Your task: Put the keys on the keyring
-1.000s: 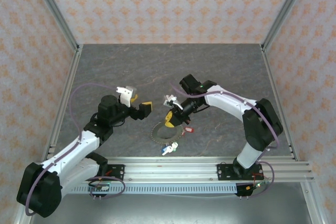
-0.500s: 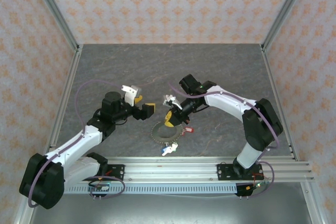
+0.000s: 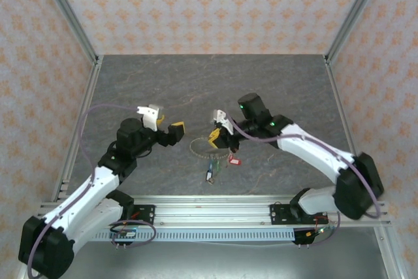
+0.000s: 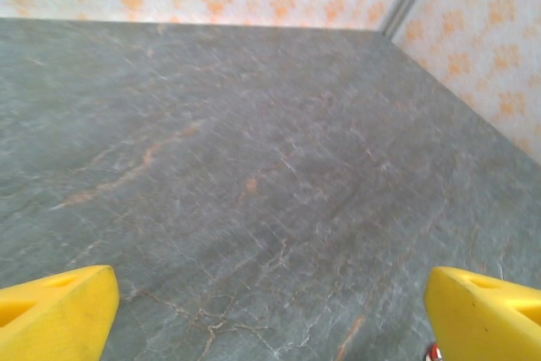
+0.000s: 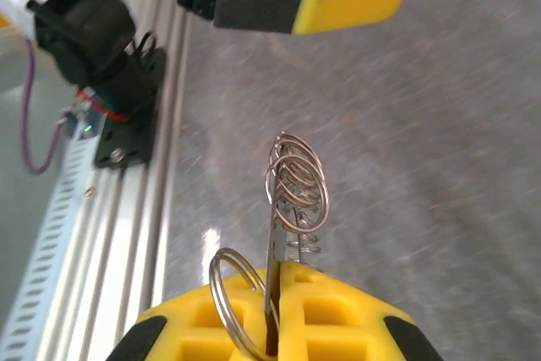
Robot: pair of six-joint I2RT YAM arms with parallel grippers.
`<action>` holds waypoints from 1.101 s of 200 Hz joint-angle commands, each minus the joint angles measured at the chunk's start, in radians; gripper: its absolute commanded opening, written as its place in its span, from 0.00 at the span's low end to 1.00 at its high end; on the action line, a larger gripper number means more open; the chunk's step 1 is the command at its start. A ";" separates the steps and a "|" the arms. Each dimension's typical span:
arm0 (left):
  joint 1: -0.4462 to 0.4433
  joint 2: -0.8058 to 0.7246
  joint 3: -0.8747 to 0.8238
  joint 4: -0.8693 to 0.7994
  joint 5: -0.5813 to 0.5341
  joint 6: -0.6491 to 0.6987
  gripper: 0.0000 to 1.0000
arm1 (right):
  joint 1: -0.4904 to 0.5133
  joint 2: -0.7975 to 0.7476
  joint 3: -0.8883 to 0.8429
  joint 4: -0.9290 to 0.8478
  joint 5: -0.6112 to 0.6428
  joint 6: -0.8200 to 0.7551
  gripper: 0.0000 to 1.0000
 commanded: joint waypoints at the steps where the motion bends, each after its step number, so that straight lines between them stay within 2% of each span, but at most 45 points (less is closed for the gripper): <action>1: 0.005 -0.076 0.033 -0.113 -0.086 -0.082 0.94 | 0.030 -0.124 -0.075 0.285 0.219 0.117 0.00; 33: 0.005 -0.190 0.040 -0.195 -0.117 -0.184 1.00 | 0.075 -0.231 -0.125 0.314 0.366 0.121 0.00; 66: 0.006 -0.264 0.041 -0.260 -0.087 -0.258 1.00 | 0.087 -0.300 -0.159 0.344 0.357 0.161 0.00; 99: 0.005 -0.289 0.036 -0.258 0.033 -0.342 1.00 | 0.090 -0.341 -0.198 0.374 0.373 0.172 0.00; 131: 0.005 -0.218 0.021 -0.138 0.146 -0.550 1.00 | 0.094 -0.340 -0.214 0.372 0.411 0.129 0.00; 159: -0.018 -0.116 0.028 -0.003 0.199 -0.683 1.00 | 0.101 -0.333 -0.222 0.375 0.412 0.089 0.00; 195: -0.112 -0.039 0.086 0.028 0.110 -0.721 1.00 | 0.103 -0.322 -0.214 0.375 0.404 0.074 0.00; 220: -0.153 0.055 0.121 0.052 0.090 -0.778 1.00 | 0.122 -0.316 -0.215 0.380 0.415 0.020 0.00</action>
